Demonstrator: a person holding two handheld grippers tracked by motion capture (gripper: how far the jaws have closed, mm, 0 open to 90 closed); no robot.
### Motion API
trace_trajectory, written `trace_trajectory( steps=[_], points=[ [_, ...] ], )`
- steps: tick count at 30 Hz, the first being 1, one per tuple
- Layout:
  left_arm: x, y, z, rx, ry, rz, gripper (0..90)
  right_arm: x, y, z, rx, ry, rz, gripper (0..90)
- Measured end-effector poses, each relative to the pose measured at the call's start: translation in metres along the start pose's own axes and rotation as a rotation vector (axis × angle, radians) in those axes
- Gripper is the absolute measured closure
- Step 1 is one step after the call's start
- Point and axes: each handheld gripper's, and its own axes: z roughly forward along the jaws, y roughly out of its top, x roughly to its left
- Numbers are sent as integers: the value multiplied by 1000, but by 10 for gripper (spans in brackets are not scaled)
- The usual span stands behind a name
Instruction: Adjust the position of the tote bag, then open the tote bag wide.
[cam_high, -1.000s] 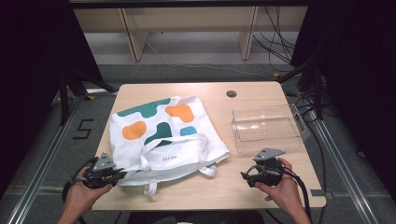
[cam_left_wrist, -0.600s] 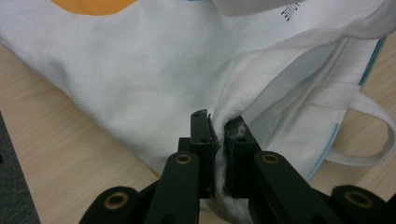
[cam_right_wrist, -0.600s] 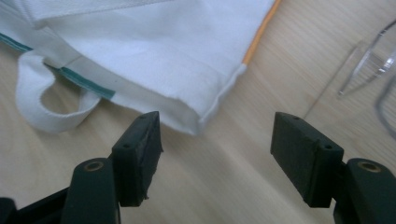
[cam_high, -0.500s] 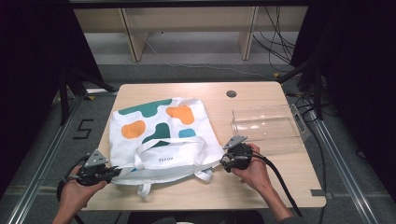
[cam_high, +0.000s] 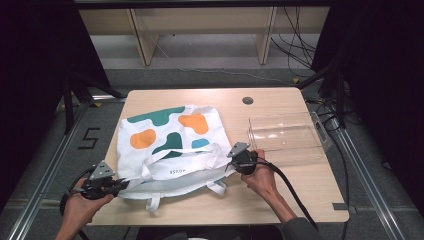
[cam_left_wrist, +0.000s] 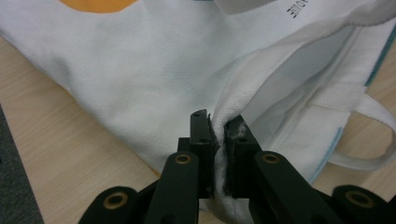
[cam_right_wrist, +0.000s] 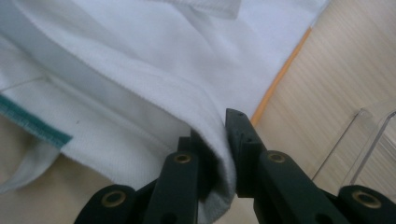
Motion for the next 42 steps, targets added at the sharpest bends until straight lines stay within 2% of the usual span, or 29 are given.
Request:
trace_trajectory(
  steps=[1, 2, 3, 4, 5, 7, 8, 9, 10, 11, 13, 14, 16, 17, 19, 20, 23, 25, 26, 27, 28, 29, 30, 31, 35, 36, 38, 40, 42],
  points=[
    [1, -1, -2, 2, 9, 17, 830, 0, 0, 0, 0, 0, 0, 820],
    [2, -1, -3, 0, 10, 18, 826, 8, -3, -19, -14, 28, 24, 821],
    [2, -3, -3, -13, 4, 10, 826, 8, -3, -19, -14, 28, 24, 821],
    [0, -4, -1, -31, -2, -8, 821, 11, -5, -28, -15, 32, 25, 820],
    [0, -3, 0, 1, -9, 21, 798, 20, -13, -47, -31, 62, 54, 819],
    [-4, -4, 4, -15, -15, 5, 779, 24, -16, -53, -38, 73, 65, 818],
    [-6, -3, 5, 14, -18, 26, 769, 30, -21, -60, -37, 62, 79, 818],
    [-9, -3, 7, 15, -10, 24, 747, 35, -26, -64, -27, 79, 78, 816],
    [-11, -3, 10, 29, 4, 29, 678, 36, -29, -66, -25, 87, 79, 815],
    [-12, -4, 11, 49, 36, 55, 678, 39, -31, -66, -31, 82, 84, 815],
    [-13, -5, 13, 66, 41, 49, 588, 38, -31, -66, -26, 94, 73, 813],
    [-12, -5, 14, 63, 53, 52, 588, 38, -31, -66, -26, 94, 73, 813],
    [-11, -7, 17, 89, 52, 39, 517, 39, -31, -62, -35, 83, 97, 812],
    [-11, -7, 20, 94, 52, 24, 456, 36, -32, -60, -17, 97, 87, 812],
    [-9, -5, 21, 106, 45, 41, 454, 36, -33, -60, -10, 102, 89, 811],
    [-10, -5, 24, 102, 33, 25, 467, 36, -33, -58, -21, 92, 89, 811],
    [-9, -3, 30, 119, 11, 47, 482, 36, -34, -57, -21, 98, 95, 810],
    [-8, 1, 31, 141, -37, 64, 637, 35, -35, -57, -20, 108, 102, 810],
    [-9, 1, 32, 129, -58, 59, 724, 35, -35, -57, -23, 108, 105, 810],
    [-10, 2, 31, 133, -57, 75, 777, 34, -35, -58, -16, 121, 108, 811],
    [-10, 2, 30, 131, -54, 78, 821, 33, -36, -56, -40, 117, 94, 811],
    [-9, 2, 28, 146, -69, 98, 821, 33, -36, -56, -40, 117, 94, 811],
    [-7, 3, 26, 148, -81, 90, 838, 31, -36, -56, -54, 116, 70, 812],
    [-7, 2, 25, 136, -95, 70, 853, 30, -36, -57, -67, 119, 82, 812],
    [-8, 2, 21, 122, -87, 60, 856, 29, -35, -61, -56, 128, 87, 812],
    [-8, 2, 21, 122, -81, 59, 857, 30, -35, -60, -74, 116, 95, 812],
    [-9, 2, 21, 109, -95, 43, 857, 29, -34, -63, -58, 123, 88, 812],
    [-9, 2, 20, 104, -102, 36, 857, 28, -34, -63, -74, 109, 86, 812],
    [-10, 2, 20, 86, -84, 35, 857, 26, -34, -65, -68, 119, 91, 812]
  ],
)
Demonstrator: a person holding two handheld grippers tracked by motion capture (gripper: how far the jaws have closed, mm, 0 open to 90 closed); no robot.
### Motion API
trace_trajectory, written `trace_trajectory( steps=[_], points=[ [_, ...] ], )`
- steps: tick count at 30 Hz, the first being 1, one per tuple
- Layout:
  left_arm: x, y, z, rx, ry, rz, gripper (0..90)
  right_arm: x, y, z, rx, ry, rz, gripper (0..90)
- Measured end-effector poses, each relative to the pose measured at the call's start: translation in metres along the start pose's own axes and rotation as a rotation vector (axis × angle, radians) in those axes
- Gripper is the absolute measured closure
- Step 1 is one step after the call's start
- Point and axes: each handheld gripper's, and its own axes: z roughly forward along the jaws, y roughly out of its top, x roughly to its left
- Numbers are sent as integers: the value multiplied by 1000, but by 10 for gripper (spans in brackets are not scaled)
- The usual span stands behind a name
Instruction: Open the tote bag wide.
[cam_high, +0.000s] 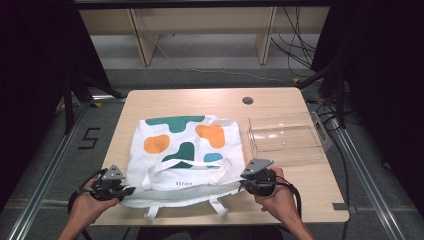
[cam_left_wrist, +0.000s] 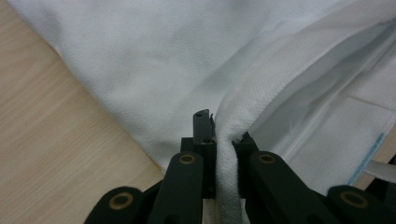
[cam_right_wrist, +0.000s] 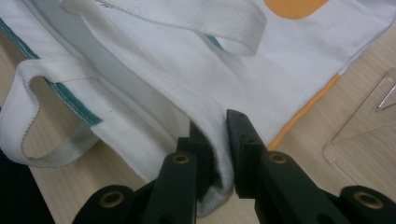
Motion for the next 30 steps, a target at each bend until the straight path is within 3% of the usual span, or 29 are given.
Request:
trace_trajectory(
  steps=[5, 7, 15, 16, 19, 21, 26, 27, 28, 29, 30],
  points=[
    [-1, 0, -3, -28, 11, -7, 858, -1, 2, -3, -29, -10, 27, 813],
    [-1, 2, -7, -27, 20, 23, 857, -1, 5, -6, -32, -11, 22, 814],
    [4, 9, -27, -85, 27, 26, 861, -11, 34, -29, -65, -7, -18, 822],
    [5, 14, -34, -88, 31, 47, 862, -13, 44, -36, -63, -11, -40, 824],
    [8, 25, -50, -111, 46, 79, 862, -17, 55, -43, -68, -14, -50, 825],
    [12, 35, -63, -126, 39, 72, 863, -30, 75, -58, -73, 1, -68, 827],
    [23, 66, -97, -209, 40, 77, 865, -46, 100, -80, -103, 2, -58, 830],
    [24, 71, -102, -218, 43, 88, 865, -50, 109, -87, -104, 1, -62, 830],
    [25, 79, -110, -197, 47, 91, 866, -54, 114, -92, -100, -4, -70, 831],
    [25, 88, -117, -215, 64, 94, 866, -57, 121, -96, -106, -5, -75, 832],
    [29, 94, -121, -239, 66, 132, 867, -60, 129, -102, -100, -8, -72, 833]
  ],
)
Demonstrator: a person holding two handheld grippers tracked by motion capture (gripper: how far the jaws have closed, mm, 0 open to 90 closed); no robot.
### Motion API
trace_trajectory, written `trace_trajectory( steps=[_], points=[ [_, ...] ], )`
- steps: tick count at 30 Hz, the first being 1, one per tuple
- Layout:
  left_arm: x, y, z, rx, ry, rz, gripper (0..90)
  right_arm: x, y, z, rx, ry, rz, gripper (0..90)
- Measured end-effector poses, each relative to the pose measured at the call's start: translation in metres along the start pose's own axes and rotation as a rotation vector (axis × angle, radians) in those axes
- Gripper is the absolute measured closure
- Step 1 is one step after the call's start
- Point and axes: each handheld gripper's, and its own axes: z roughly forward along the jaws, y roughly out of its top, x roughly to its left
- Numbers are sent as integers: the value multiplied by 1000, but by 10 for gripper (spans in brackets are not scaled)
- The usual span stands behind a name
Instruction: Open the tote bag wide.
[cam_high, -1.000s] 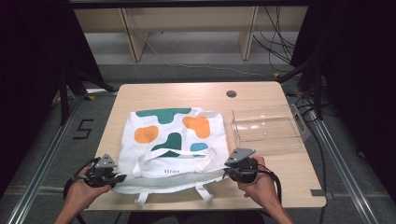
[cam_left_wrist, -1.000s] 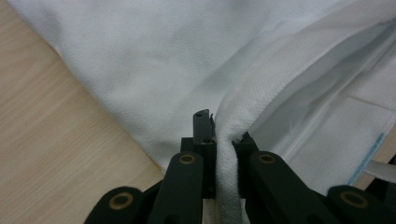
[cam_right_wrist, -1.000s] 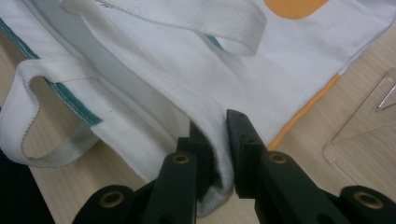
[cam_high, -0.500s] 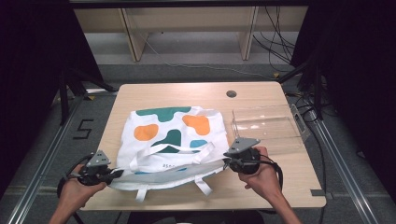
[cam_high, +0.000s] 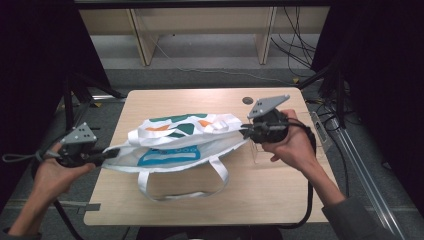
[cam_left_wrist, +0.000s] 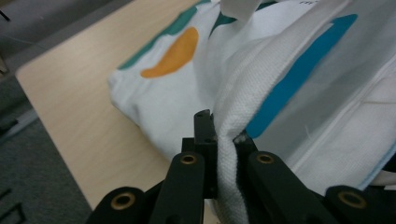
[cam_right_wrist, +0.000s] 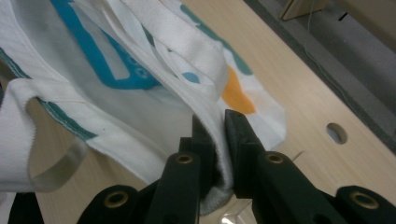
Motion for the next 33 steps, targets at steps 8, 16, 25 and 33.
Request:
trace_trajectory(
  steps=[8, 16, 25, 33],
  points=[
    [16, 51, -35, -39, 52, 39, 869, -30, 46, -36, -39, -21, -23, 841],
    [22, 72, -47, -52, 56, 50, 869, -39, 61, -47, -31, -25, -32, 843],
    [27, 63, -30, -67, 32, -2, 867, -43, 54, -33, -3, -22, -24, 842],
    [35, 51, -5, -47, 2, -32, 866, -43, 40, -8, 45, -30, -16, 841]
  ],
)
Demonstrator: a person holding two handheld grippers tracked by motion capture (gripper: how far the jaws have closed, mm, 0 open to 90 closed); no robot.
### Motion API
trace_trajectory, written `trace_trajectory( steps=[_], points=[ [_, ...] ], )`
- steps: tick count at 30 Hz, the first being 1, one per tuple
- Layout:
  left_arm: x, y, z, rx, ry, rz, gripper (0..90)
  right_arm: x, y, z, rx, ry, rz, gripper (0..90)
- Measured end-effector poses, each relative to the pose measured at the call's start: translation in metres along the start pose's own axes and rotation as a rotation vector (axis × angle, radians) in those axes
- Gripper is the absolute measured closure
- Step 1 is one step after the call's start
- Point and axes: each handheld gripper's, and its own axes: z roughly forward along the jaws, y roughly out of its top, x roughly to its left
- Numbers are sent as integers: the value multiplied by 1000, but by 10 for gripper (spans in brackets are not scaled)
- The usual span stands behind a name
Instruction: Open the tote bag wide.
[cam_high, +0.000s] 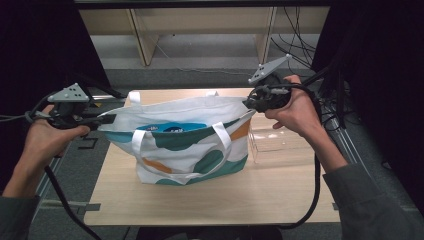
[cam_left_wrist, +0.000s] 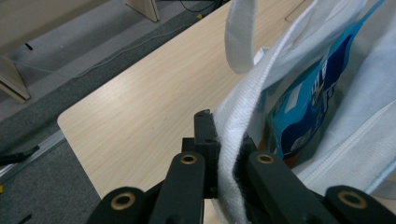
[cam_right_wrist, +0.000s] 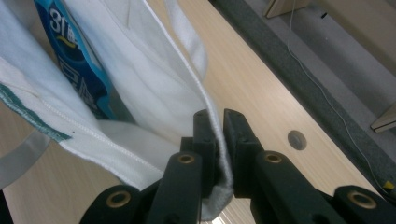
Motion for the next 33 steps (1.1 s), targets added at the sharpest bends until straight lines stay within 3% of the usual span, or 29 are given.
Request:
trace_trajectory(
  steps=[2, 3, 4, 11, 18, 21, 23, 25, 28, 30, 31, 33],
  points=[
    [2, -5, 6, 32, -6, 3, 866, 1, -3, 4, 5, -4, 20, 842],
    [4, -6, 9, 27, 3, 24, 866, 2, -5, 9, 14, -9, 24, 841],
    [4, -9, 12, 32, 5, 15, 866, 3, -10, 19, 37, -2, 20, 841],
    [9, -32, 36, 77, -25, -4, 865, 7, -28, 44, 72, 24, 34, 840],
    [7, -58, 65, 112, -54, -66, 865, 17, -52, 72, 118, 49, 61, 840],
    [7, -71, 78, 158, -70, -83, 865, 20, -62, 83, 124, 60, 73, 840],
    [7, -84, 93, 187, -88, -123, 865, 23, -70, 91, 131, 52, 81, 840],
    [7, -92, 102, 198, -98, -145, 864, 29, -78, 101, 149, 36, 52, 839],
    [5, -108, 122, 233, -110, -175, 862, 35, -89, 113, 169, 23, 58, 840],
    [5, -118, 135, 253, -138, -193, 860, 38, -100, 122, 178, 18, 25, 840],
    [4, -122, 142, 256, -145, -206, 860, 42, -104, 125, 197, 12, 48, 841],
    [4, -128, 150, 294, -154, -203, 861, 46, -114, 134, 196, 20, 44, 842]
  ],
)
